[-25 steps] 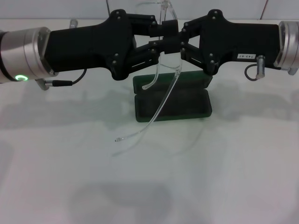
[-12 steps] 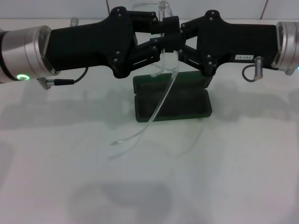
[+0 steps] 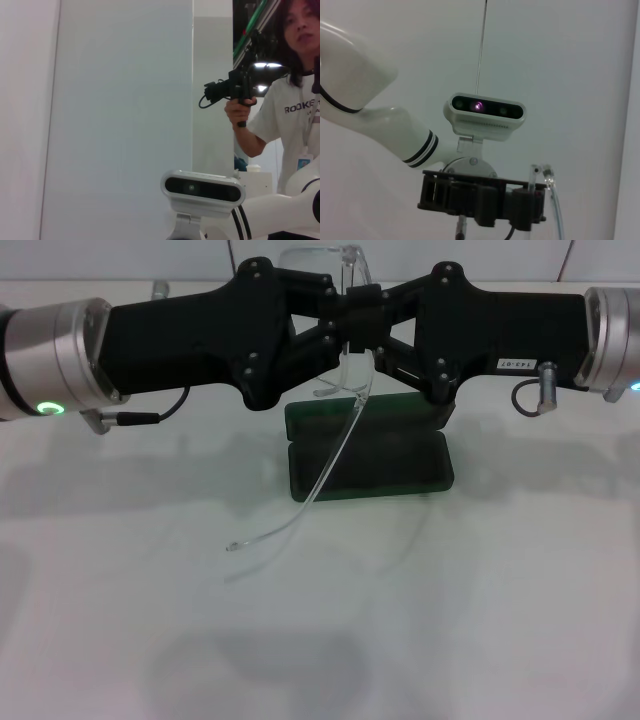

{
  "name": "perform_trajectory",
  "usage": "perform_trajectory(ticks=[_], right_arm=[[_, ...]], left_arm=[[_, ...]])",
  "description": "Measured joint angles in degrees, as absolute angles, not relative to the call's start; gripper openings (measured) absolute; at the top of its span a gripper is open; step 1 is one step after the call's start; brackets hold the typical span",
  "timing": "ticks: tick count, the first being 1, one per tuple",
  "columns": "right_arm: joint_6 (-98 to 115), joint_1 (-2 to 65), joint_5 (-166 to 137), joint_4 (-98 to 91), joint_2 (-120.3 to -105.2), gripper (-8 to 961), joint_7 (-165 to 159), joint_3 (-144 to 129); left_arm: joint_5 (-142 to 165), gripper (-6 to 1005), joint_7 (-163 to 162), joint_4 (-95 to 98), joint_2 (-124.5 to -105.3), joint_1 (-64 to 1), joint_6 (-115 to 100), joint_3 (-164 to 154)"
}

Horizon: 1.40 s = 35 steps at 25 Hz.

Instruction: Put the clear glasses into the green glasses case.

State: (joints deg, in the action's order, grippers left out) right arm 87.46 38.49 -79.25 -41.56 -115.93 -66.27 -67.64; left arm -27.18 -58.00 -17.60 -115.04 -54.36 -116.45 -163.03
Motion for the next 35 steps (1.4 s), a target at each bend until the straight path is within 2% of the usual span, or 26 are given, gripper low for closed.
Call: perform_trajectory(ticks=[9,35], right_arm=[[87.54,38.25,-79.18,-41.57,-115.93,74,-66.26,-67.58],[88.89,38.16,-78.54,-41.5,-115.96,73,-66.27,-67.68]], left_arm=[[-27.36,44,-58.04,-17.78,-115.08,-54.16,-116.46,-163.04],[-29.52,44,-57.83,-17.92,-115.2,-53.25,-116.37,-163.04]])
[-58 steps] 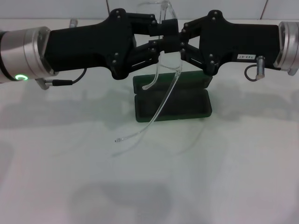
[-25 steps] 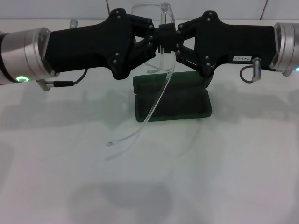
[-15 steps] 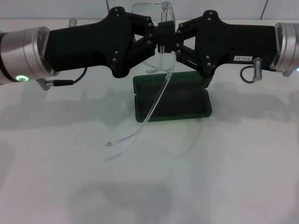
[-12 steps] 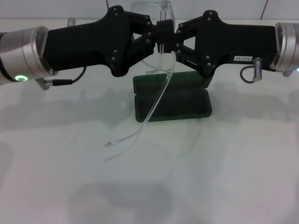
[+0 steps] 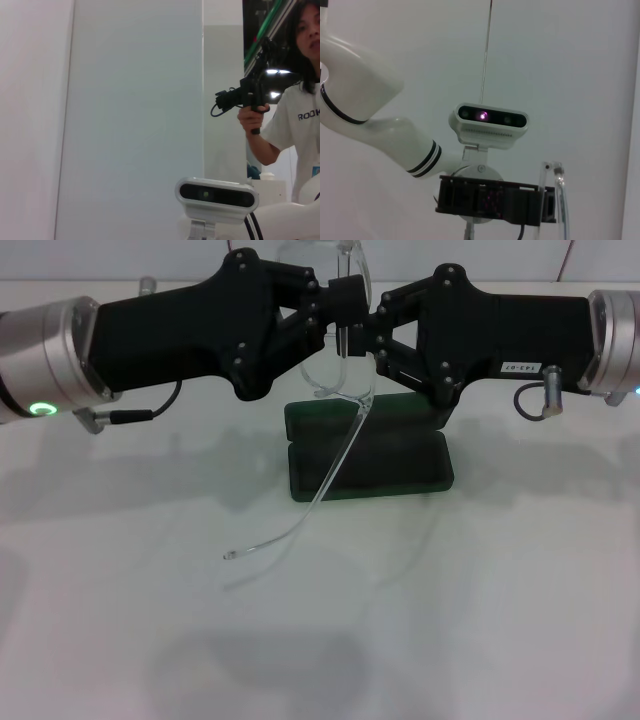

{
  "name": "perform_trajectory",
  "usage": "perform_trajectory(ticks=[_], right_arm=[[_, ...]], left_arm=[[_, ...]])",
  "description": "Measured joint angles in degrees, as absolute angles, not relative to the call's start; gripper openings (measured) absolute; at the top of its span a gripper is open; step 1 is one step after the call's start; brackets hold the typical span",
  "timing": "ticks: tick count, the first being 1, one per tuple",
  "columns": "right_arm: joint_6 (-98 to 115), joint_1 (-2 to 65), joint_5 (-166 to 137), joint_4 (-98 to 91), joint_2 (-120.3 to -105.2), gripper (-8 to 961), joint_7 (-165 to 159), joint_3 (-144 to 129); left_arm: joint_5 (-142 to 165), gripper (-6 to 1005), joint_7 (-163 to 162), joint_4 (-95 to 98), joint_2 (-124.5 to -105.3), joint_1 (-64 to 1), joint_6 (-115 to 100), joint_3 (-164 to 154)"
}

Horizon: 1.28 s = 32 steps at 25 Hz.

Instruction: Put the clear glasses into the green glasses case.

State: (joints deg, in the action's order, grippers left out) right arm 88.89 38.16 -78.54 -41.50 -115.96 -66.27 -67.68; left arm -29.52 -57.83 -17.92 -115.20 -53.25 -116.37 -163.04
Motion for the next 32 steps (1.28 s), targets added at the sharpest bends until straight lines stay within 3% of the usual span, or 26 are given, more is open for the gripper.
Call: perform_trajectory(ticks=[19,32], right_arm=[[83.92,34.05,-76.21,-45.28,-115.79,72,-62.11,-66.02],[82.56,29.48,-69.13,-49.46,-115.84,72,-56.48,-63.41]], left_arm=[[-29.16,44,-58.26,-17.67,-114.63,-52.27,-116.39,-163.03],[-29.91,44,-58.54,-17.35,-110.64,-47.39,-116.76,-163.05]])
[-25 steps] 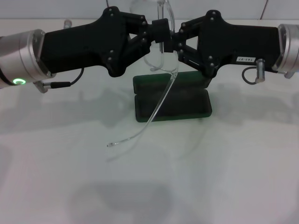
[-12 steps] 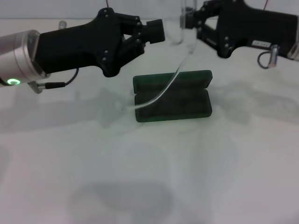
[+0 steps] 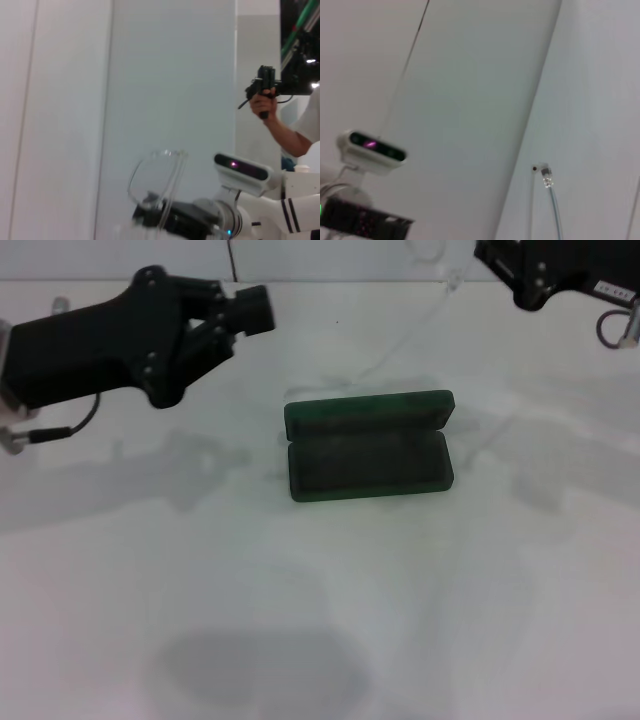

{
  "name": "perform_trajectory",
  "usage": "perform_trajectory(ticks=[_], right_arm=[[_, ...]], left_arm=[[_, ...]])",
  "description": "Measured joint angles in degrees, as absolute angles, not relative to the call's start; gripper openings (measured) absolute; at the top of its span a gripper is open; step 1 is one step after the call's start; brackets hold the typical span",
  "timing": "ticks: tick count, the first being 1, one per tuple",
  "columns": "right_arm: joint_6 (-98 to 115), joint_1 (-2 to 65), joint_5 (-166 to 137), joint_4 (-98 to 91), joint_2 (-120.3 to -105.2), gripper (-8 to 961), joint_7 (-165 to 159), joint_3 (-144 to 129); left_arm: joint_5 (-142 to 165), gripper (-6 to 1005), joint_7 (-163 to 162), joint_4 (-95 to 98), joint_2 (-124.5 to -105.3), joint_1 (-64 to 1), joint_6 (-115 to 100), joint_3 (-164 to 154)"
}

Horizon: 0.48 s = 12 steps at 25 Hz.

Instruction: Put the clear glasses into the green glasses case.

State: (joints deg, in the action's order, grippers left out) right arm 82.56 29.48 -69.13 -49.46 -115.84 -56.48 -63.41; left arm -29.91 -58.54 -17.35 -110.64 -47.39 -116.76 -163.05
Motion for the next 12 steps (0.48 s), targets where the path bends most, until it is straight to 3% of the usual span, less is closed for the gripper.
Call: perform_trajectory(ticks=[12], right_arm=[[86.33,29.25,-52.72,-43.34,-116.01,73,-45.49,-64.4]], left_arm=[[-22.18,44,-56.9,-12.82,-109.43,-44.05,-116.89,-163.13]])
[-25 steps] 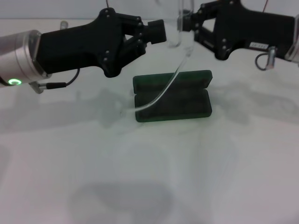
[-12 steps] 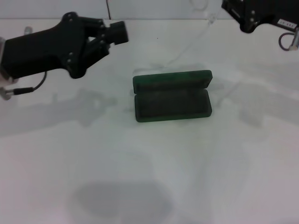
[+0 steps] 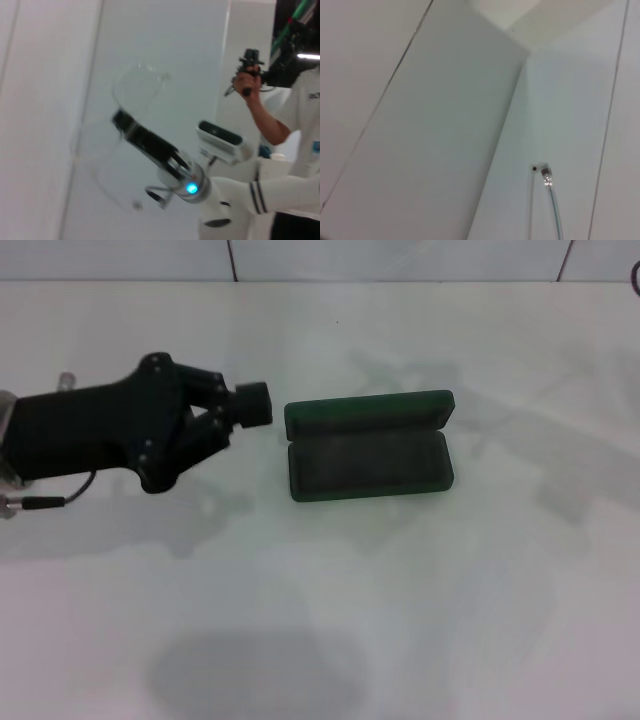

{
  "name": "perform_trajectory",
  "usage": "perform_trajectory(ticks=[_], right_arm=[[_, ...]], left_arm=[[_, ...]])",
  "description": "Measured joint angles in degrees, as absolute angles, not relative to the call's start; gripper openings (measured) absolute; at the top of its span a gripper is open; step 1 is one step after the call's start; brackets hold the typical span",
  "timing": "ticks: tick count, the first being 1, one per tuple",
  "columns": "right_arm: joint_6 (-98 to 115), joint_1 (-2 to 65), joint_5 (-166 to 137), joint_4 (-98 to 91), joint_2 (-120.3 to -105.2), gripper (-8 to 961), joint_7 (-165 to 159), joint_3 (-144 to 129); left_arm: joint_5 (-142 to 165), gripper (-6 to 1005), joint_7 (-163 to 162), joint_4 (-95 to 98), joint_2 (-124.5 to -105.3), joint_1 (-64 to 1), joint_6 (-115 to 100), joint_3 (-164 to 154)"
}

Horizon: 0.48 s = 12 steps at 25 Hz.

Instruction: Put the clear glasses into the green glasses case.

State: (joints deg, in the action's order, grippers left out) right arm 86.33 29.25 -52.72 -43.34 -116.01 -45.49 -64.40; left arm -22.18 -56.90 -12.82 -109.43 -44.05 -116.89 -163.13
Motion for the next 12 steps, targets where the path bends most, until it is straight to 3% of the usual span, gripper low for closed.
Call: perform_trajectory(ticks=[12], right_arm=[[97.09,30.95,-43.22,-35.84,-116.02,74,-44.64,-64.67]], left_arm=[[-20.25,44,-54.83,-10.46,-111.77,-46.95,-116.7,-163.05]])
